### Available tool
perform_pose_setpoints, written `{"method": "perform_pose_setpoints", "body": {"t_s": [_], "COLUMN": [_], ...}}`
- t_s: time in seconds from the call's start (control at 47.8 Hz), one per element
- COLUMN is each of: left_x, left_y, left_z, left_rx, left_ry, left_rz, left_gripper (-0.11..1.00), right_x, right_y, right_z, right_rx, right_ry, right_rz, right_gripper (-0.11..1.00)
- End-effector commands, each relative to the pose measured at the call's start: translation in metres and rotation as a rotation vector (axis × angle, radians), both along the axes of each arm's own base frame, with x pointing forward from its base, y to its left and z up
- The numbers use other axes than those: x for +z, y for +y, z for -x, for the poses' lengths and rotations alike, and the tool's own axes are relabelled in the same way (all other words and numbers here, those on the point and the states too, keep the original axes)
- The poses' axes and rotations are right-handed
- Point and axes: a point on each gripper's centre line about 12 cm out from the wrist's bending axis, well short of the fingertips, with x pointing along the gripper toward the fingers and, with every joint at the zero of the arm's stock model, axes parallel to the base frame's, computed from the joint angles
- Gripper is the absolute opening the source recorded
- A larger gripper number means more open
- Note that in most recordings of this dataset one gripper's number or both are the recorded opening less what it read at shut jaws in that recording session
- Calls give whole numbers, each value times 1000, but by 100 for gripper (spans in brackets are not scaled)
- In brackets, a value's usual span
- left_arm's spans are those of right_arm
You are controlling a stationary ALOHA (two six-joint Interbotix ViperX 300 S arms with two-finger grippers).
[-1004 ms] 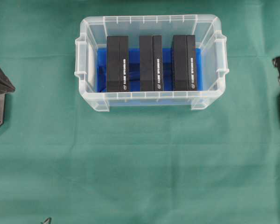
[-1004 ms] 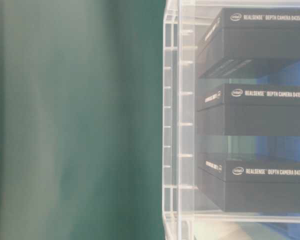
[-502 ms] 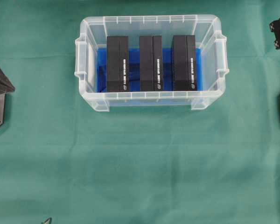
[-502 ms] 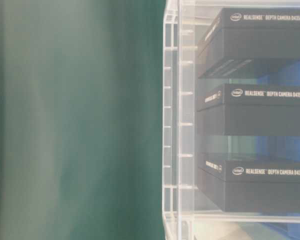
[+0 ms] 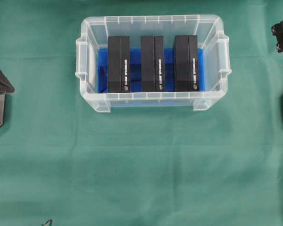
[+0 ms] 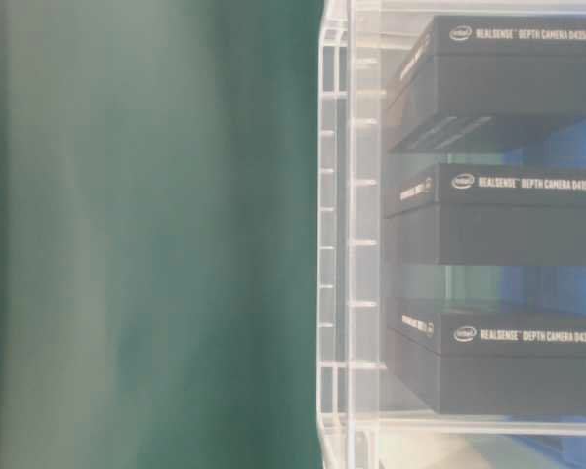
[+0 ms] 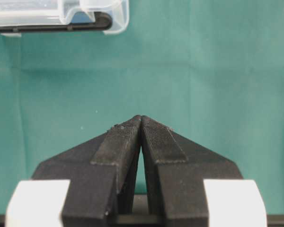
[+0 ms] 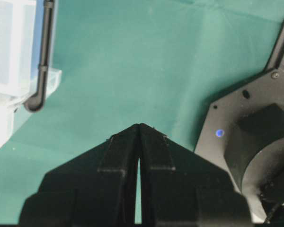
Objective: Take the box out of the case with the right arm.
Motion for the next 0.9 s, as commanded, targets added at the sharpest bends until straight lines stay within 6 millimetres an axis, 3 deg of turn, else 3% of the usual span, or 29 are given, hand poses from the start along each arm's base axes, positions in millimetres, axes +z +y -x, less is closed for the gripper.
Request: {"method": "perform_pose_setpoints", "body": {"t_s": [0.0, 0.084, 0.272, 0.356, 0.879], "left_x": [9, 9, 9, 9, 7], "left_y": [0, 0, 0, 0, -1], "left_z": [0, 0, 0, 0, -1], "left_rx": [-4, -4, -4, -4, -5], "left_ry": [-29, -28, -26, -26, -15], "left_rz": [1, 0, 0, 0, -2], "left_gripper": [0, 0, 0, 0, 0], "right_x": [3, 3, 3, 3, 2], "right_y": [-1, -1, -4, -4, -4], "right_z": [0, 0, 1, 1, 2], "right_rx": [-9, -13, -48, -65, -103], "right_ry": [-14, -10, -6, -6, -6], "right_rz": [3, 6, 22, 24, 19], "right_gripper": [1, 16, 75, 93, 93]}}
